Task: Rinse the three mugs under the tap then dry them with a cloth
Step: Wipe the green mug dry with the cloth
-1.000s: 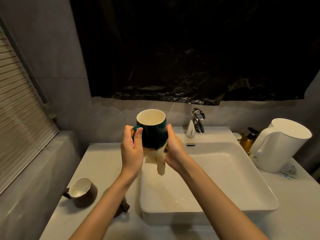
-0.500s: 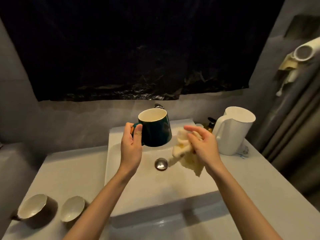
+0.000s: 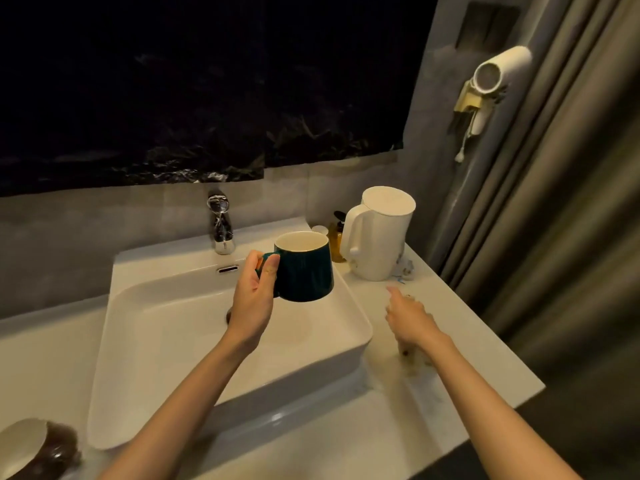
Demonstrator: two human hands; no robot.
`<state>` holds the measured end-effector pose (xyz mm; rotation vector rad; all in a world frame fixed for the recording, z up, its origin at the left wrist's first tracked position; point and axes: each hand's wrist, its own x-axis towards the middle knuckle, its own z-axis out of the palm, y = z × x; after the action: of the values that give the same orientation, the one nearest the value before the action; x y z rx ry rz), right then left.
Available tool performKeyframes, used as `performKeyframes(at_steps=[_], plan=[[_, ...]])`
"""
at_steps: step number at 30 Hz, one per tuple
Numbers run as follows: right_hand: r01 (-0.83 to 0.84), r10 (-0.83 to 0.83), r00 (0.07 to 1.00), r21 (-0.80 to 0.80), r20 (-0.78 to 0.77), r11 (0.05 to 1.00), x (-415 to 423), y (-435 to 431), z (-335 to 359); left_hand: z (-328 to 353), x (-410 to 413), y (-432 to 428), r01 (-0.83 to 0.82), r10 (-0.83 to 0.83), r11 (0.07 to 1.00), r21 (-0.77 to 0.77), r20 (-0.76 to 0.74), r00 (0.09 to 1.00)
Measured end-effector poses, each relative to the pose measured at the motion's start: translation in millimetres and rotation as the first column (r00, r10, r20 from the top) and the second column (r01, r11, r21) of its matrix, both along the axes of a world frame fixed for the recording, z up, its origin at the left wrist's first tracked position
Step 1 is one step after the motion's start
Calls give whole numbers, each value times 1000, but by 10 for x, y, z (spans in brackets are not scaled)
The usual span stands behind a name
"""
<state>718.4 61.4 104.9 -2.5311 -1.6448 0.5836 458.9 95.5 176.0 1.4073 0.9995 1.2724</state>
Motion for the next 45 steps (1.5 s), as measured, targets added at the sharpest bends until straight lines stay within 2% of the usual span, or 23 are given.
performKeyframes(at_steps=[2,3,4,6,7,9,11,13,16,19,23,27,30,33,37,41,45], plan=[[-54,97,980,-233,175,971,92,-29,-18,-13,62,-19,0,0,1000,-8,3,1000],[-66,139,959,-281,246,957,124,-31,-6,-15,85,-28,0,0,1000,-13,6,1000],[-77,164,938,-278,304,958,142,-27,30,-21,100,-31,-2,2,1000,-16,5,1000],[-112,157,928,-149,336,982,120,-20,147,-42,104,-29,-9,9,1000,-12,-4,1000],[-136,143,951,-43,275,990,76,-17,226,-49,96,-28,-9,9,1000,-7,-10,1000],[-159,160,987,149,5,976,-74,-11,418,-54,60,-27,-6,6,1000,-4,-11,1000],[-161,243,921,269,-304,950,-304,6,645,-49,-9,-22,-4,4,1000,-13,-1,1000],[-198,362,818,372,-447,907,-561,33,833,-41,-120,-27,-10,10,1000,-22,-12,1000],[-276,514,693,472,-505,837,-936,118,1000,-30,-369,-53,-30,30,999,-9,-47,998],[-364,598,609,486,-522,795,-1306,261,1049,-9,-681,-90,-33,34,999,12,-66,997],[-455,625,478,434,-617,778,-1853,453,1000,-23,-1215,-157,-40,44,999,35,-121,992],[-509,635,419,411,-649,756,-2492,569,942,-62,-1812,-212,-71,71,997,12,-86,994],[-482,637,422,435,-645,761,-3050,630,873,-109,-2347,-206,-118,118,993,13,-112,987],[-462,647,438,461,-624,758,-3659,698,808,-166,-3008,-116,-162,163,987,23,-238,958],[-450,675,489,503,-552,738,-4471,836,635,-291,-3984,133,-247,287,958,149,-565,774],[-457,685,544,514,-484,726,-5169,982,364,-427,-4678,241,-285,338,939,194,-681,649],[-439,654,563,488,-505,754,-5711,1114,45,-653,-5111,370,-290,346,932,217,-770,536]])
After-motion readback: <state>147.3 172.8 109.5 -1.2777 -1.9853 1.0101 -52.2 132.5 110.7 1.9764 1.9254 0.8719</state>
